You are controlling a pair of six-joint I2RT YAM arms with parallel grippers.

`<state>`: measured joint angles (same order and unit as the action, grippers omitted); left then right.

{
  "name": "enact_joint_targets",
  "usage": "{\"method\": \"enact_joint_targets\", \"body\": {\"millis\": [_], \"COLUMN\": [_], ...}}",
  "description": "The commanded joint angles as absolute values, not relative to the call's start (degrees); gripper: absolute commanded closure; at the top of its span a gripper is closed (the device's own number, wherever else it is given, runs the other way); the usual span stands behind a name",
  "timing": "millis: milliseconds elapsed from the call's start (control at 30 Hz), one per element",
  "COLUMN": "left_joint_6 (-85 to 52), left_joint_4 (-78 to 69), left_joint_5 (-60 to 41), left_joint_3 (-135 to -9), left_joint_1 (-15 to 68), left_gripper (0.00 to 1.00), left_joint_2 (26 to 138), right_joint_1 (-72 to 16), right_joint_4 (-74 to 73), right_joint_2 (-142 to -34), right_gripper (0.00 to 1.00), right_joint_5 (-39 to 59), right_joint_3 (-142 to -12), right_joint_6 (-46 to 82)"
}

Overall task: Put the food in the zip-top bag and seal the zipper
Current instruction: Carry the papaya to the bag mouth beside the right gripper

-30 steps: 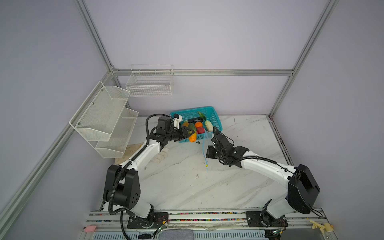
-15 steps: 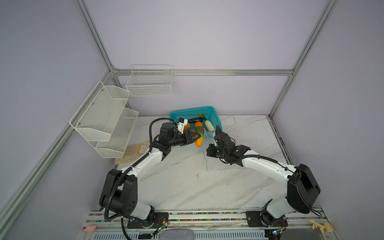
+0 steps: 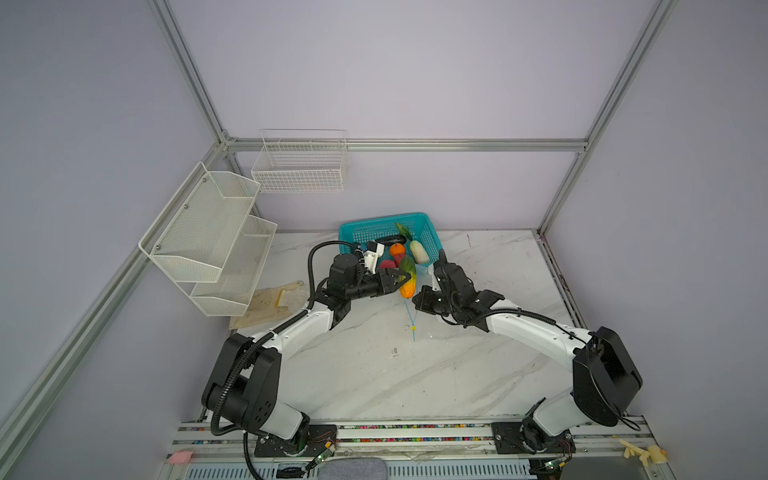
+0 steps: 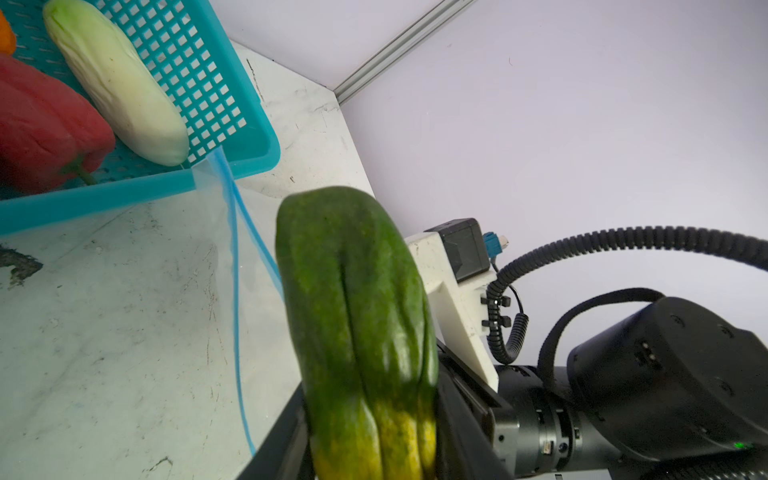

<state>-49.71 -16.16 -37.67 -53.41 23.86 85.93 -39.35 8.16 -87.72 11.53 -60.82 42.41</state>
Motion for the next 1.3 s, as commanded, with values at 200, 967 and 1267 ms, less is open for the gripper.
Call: {"method": "enact_joint_targets", "body": {"millis": [200,967,1267], "left_joint_6": [-51.20,-46.95,-44.67], "left_joint_4": [-20.47,-15.93,-12.78], "left_joint_5": [-30.45,-27.67,-26.30], "left_joint_3": [-48.52,-48.01,-48.86], "left_joint_1": [25.44,26.62,26.72], "left_gripper": [0.70,0.71,0.71], "left_joint_2": [85.44,87.19,87.60], "right_joint_1": [-37.36,-37.35,-37.35], "right_joint_4": [3.37,1.85,1.42], "right_joint_2": [-85.17,-84.82,-85.43], "right_gripper": [1.00,1.00,1.00], "right_joint_5": [15.79,16.87,16.96], "right_joint_3": [-58.89,-58.71,-59.06], "right_joint_6": [46.82,47.11,46.38]}}
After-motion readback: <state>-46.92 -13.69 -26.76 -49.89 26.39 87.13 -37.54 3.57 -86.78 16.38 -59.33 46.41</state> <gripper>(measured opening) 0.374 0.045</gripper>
